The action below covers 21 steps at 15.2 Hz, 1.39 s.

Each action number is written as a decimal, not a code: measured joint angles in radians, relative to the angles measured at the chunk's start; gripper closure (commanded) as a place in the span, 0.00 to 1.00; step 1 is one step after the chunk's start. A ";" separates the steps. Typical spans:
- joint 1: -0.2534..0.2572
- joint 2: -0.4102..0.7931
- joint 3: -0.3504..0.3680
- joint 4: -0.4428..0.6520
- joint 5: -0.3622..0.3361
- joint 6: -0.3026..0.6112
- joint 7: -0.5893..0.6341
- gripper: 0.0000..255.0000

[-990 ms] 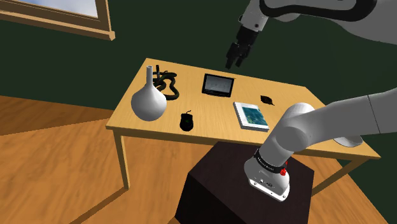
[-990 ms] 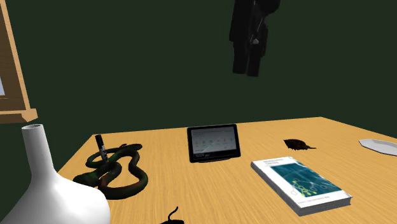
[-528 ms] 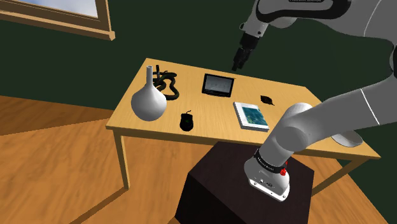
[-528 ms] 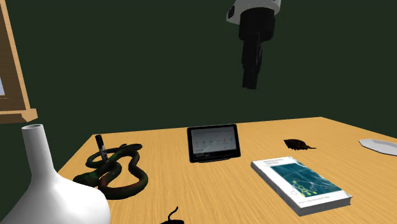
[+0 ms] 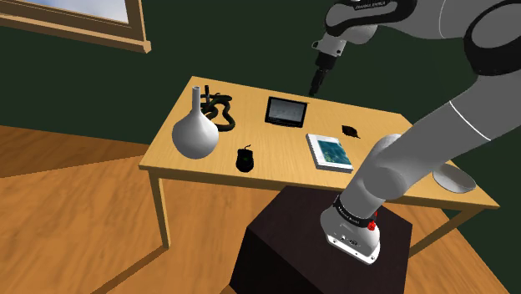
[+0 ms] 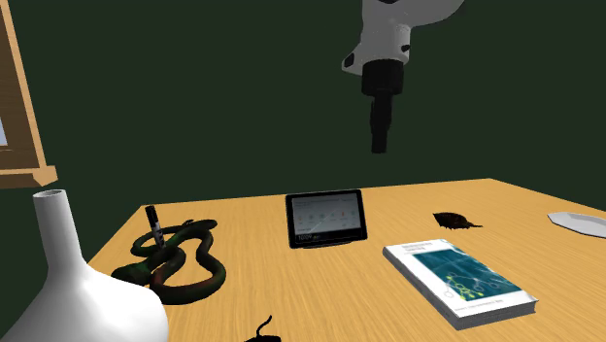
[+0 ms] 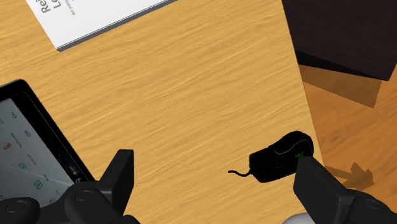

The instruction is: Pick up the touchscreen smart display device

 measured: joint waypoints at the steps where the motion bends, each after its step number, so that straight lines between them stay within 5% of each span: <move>1: 0.009 0.047 -0.027 0.032 0.016 -0.001 -0.049 0.00; 6: 0.017 0.305 -0.145 0.191 0.135 -0.009 -0.325 0.00; 9: -0.020 0.467 -0.174 0.295 0.222 -0.034 -0.486 0.00; 15: -0.188 0.820 -0.123 0.602 0.389 -0.132 -0.742 0.00; 21: -0.365 1.105 -0.037 0.956 0.460 -0.253 -0.869 0.00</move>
